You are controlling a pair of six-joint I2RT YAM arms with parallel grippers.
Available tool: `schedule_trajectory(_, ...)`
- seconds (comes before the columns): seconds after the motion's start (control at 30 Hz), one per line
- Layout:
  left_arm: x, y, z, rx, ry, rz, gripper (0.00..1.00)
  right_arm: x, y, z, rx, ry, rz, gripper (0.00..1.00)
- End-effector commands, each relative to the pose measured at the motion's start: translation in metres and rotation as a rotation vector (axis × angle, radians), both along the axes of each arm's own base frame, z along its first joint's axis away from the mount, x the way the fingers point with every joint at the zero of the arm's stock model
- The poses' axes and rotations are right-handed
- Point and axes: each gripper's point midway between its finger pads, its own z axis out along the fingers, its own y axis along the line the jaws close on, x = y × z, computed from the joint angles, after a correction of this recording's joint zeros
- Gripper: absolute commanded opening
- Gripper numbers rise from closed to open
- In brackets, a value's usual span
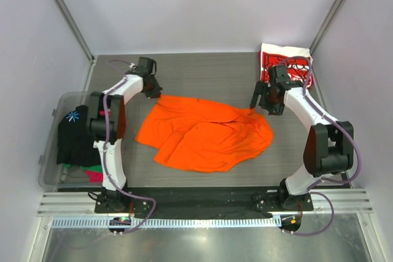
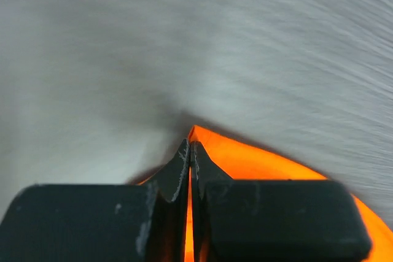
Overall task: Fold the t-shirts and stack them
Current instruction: Flatten the tshirt out
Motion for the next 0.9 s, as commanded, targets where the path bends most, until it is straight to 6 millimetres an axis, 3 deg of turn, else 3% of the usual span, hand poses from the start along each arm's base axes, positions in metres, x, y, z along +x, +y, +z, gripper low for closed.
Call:
schedule_trajectory(0.0, -0.024, 0.064, 0.044, 0.085, -0.028, 0.178, 0.0, 0.015, 0.0, -0.001, 0.063, -0.012, -0.015, 0.84)
schedule_trajectory(0.07, -0.038, 0.075, 0.053, 0.112, -0.032, 0.208, 0.0, 0.023, -0.004, -0.013, 0.068, 0.009, -0.033, 0.84)
schedule_trajectory(0.2, -0.062, 0.085, 0.034, 0.14, 0.022, 0.216, 0.0, 0.035, -0.008, -0.031, 0.103, 0.039, -0.055, 0.81)
schedule_trajectory(0.4, -0.061, 0.074, 0.02, 0.098, 0.059, 0.182, 0.0, 0.046, 0.009, -0.054, 0.195, 0.066, -0.042, 0.76)
schedule_trajectory(0.6, -0.063, 0.076, 0.025, 0.11, 0.055, 0.179, 0.0, 0.071, -0.01, -0.046, 0.143, 0.006, -0.107, 0.75)
schedule_trajectory(0.73, -0.066, 0.076, 0.029, 0.107, 0.054, 0.179, 0.0, 0.088, -0.022, -0.028, 0.102, -0.063, -0.142, 0.74)
schedule_trajectory(0.87, -0.072, 0.075, 0.032, 0.096, 0.054, 0.18, 0.0, 0.102, -0.024, -0.036, 0.088, -0.053, -0.141, 0.73)
